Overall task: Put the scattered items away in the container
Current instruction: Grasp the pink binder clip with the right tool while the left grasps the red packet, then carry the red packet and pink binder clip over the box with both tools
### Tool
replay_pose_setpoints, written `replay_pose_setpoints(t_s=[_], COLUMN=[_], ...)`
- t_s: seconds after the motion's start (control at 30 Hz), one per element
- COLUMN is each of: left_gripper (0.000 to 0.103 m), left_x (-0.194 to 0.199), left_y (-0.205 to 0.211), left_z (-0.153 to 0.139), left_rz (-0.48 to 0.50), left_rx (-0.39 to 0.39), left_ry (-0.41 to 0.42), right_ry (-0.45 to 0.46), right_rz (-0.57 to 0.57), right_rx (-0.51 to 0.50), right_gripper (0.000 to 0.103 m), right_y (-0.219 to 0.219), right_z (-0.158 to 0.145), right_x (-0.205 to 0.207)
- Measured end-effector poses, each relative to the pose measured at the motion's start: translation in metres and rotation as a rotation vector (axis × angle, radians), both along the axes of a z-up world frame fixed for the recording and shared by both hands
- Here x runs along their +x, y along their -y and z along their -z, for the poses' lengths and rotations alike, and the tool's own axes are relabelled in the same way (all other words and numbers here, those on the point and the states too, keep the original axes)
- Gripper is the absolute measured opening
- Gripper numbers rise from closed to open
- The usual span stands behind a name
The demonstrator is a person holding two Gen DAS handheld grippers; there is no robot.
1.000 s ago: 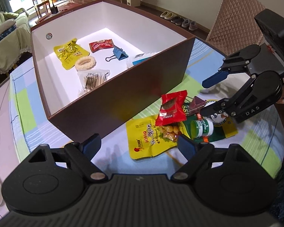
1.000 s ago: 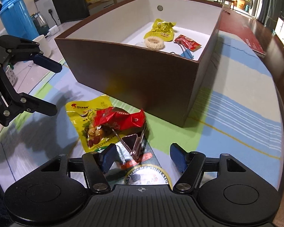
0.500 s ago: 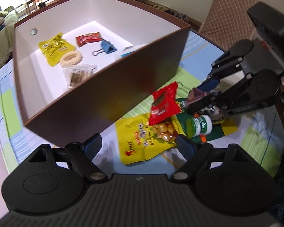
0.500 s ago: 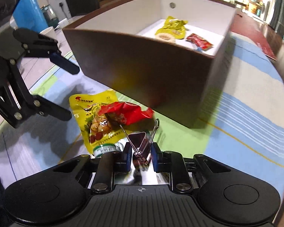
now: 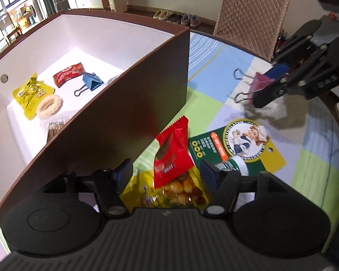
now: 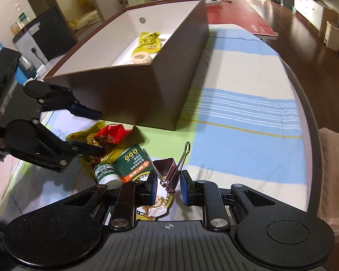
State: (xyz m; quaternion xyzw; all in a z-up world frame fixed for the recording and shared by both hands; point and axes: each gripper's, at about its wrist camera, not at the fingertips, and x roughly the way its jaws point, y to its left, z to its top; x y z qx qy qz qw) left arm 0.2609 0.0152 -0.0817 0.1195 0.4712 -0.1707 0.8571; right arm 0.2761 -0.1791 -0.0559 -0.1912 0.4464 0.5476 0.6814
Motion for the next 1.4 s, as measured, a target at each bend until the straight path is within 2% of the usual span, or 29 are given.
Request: replay_pose_setpoints(t_s=[0.1, 0.13, 0.3, 0.57, 0.93, 1.17, 1.4], left_gripper=[0.042, 0.035, 0.022, 0.021, 0.021, 0.021, 0.021], left_x=[0.005, 0.006, 0.006, -0.02, -0.052, -0.04, -0.001], left_y=[0.003, 0.003, -0.002, -0.02, -0.055, -0.075, -0.088], left_z=[0.007, 0.01, 0.006, -0.037, -0.102, -0.13, -0.146], left_rz=[0.024, 0.027, 0.023, -0.061, -0.211, -0.243, -0.226], left_rx=[0.001, 0.003, -0.017, -0.074, -0.014, 0.02, 0.063], left_ry=[-0.01, -0.015, -0.012, 0.038, 0.129, 0.184, 0.213], right_ry=[-0.003, -0.004, -0.003, -0.014, -0.048, -0.043, 0.001], right_rz=[0.011, 0.016, 0.02, 0.014, -0.041, -0.099, -0.145], right_rx=[0.0, 0.0, 0.007, 0.036, 0.126, 0.197, 0.199], right_gripper=[0.02, 0.02, 0.02, 0.02, 0.02, 0.02, 0.02], right_y=[0.003, 0.004, 0.005, 0.001, -0.021, -0.05, -0.095], right_z=[-0.002, -0.002, -0.004, -0.015, -0.051, -0.079, -0.097], right_x=[0.001, 0.001, -0.001, -0.005, -0.014, -0.011, 0.004])
